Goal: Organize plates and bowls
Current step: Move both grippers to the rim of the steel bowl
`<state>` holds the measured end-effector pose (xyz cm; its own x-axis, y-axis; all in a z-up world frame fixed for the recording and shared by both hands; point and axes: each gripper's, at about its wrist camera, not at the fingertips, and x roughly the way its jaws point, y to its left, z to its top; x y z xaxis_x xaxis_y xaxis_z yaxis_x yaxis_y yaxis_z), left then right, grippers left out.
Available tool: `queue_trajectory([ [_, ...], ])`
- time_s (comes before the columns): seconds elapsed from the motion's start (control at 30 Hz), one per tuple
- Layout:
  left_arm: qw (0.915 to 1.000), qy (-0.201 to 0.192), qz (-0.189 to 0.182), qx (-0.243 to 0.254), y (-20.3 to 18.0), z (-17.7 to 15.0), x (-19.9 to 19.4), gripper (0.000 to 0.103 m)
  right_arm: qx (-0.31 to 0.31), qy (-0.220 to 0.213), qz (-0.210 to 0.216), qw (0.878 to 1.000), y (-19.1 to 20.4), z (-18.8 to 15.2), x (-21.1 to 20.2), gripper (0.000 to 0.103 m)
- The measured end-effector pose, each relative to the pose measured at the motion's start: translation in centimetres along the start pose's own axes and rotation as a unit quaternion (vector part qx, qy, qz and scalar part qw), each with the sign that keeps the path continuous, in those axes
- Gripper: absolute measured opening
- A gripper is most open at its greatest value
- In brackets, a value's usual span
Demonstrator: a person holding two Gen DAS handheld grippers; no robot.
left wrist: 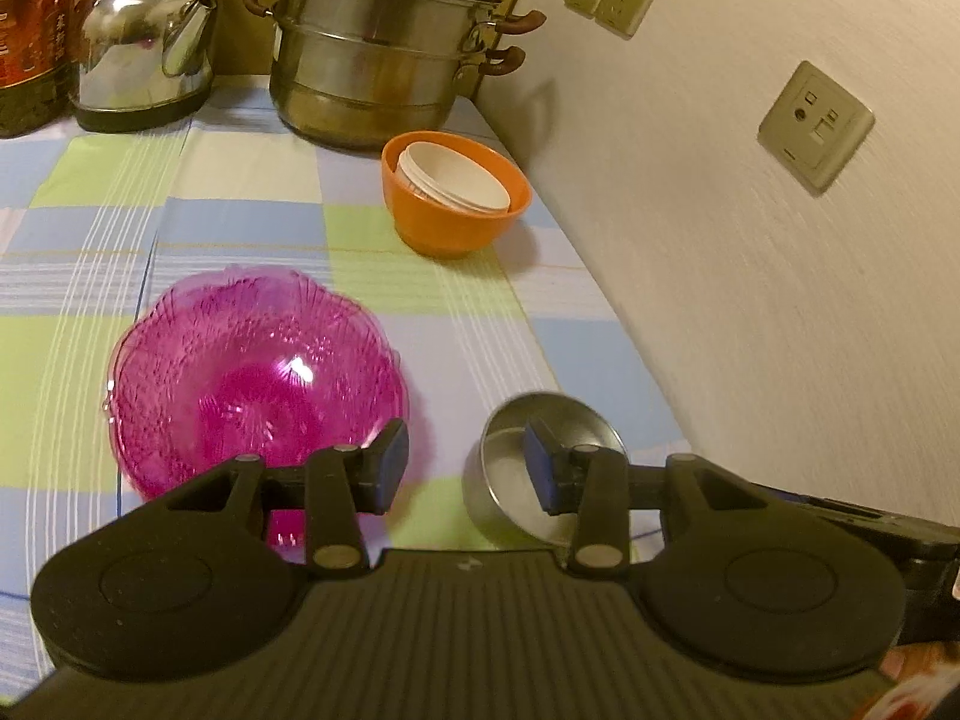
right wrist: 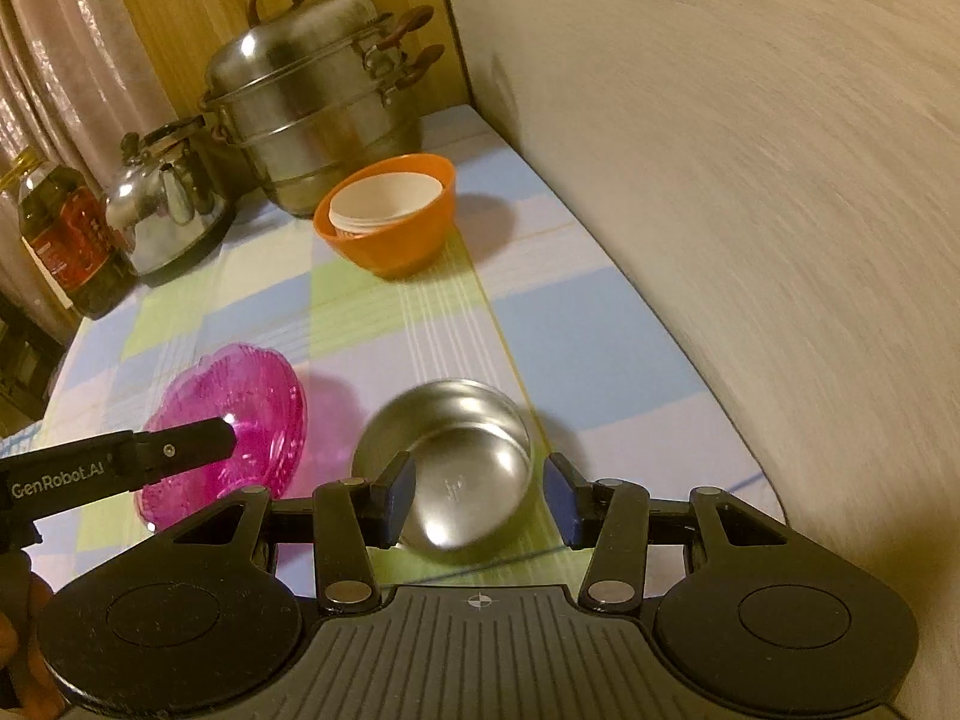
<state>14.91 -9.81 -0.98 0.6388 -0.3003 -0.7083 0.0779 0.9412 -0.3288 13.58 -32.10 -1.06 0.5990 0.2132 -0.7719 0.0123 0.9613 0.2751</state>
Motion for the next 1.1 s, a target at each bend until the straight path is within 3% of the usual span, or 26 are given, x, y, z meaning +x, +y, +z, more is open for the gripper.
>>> queue_trajectory([
  [0.67,0.9998,0.010,-0.007,-0.015,-1.5,-2.6,0.6,0.038,0.024,0.005,0.003,1.000,-2.2,-1.0,0.1,0.048],
  [1.1,0.9982,0.033,0.003,-0.050,-1.4,-3.8,4.3,0.038,0.049,0.007,0.014,0.999,-4.0,-0.6,1.7,0.047],
])
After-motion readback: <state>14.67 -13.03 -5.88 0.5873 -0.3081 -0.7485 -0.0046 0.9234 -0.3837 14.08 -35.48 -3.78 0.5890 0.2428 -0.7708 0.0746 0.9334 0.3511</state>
